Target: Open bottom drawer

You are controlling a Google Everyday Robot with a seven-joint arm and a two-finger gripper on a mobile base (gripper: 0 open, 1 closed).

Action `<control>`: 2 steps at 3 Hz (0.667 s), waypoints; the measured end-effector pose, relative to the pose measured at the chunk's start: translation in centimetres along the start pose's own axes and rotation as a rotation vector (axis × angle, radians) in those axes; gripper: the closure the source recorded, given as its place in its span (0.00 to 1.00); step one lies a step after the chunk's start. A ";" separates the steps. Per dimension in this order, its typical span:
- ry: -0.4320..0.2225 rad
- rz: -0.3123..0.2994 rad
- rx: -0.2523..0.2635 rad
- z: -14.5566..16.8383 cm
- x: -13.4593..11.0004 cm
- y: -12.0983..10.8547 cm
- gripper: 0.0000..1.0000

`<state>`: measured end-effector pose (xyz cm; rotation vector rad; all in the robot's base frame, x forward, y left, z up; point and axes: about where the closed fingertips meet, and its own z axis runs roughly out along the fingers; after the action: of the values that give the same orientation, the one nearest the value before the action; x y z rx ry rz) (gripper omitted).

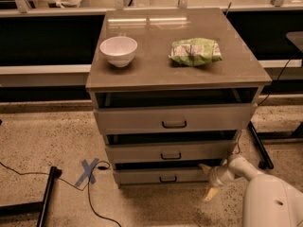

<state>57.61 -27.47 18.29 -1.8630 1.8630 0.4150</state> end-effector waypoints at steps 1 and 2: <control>0.009 -0.014 -0.035 0.4 -0.2 0.8 0.12; 0.008 -0.020 -0.059 -0.3 0.0 2.2 0.11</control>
Offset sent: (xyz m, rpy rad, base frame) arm -0.0355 -0.0114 0.0097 -0.0187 0.0526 0.0613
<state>55.44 -27.51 18.30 -1.9225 1.8550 0.4606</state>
